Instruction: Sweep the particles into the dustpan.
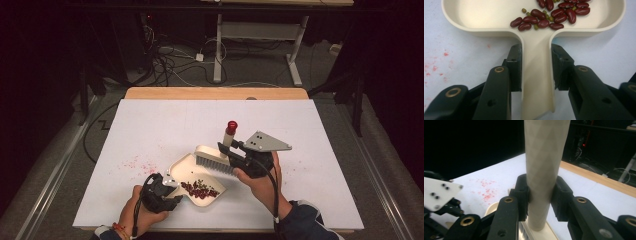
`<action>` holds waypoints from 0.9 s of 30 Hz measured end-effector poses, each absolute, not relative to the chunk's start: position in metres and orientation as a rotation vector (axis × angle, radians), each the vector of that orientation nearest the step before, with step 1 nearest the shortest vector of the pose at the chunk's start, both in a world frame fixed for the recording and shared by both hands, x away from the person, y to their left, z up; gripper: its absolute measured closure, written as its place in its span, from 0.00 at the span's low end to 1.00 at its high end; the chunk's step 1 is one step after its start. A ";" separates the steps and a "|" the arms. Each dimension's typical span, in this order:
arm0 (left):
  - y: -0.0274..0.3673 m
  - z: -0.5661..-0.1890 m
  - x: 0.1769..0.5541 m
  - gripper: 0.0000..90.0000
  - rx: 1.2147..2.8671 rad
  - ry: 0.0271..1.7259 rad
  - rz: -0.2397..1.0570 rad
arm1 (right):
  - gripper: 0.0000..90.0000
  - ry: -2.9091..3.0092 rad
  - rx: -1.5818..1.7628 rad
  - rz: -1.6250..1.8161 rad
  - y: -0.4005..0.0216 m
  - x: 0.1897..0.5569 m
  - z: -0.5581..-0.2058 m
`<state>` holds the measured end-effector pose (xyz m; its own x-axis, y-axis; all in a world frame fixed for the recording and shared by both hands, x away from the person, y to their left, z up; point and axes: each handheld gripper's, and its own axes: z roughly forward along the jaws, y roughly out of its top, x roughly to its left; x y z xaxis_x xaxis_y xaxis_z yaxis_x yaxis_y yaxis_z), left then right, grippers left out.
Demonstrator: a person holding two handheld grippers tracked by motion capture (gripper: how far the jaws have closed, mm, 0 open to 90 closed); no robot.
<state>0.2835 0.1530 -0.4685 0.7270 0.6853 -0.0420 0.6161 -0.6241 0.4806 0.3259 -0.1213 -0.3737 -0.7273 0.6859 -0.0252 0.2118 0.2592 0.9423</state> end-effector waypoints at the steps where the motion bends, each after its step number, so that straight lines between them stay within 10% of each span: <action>1: 0.154 -0.468 0.284 0.71 2.459 0.993 0.198 | 0.78 2.103 0.820 1.460 -0.122 0.328 -0.374; 27: 0.165 -0.469 0.294 0.71 2.421 1.043 0.183 | 0.78 2.182 0.670 1.329 -0.089 0.341 -0.401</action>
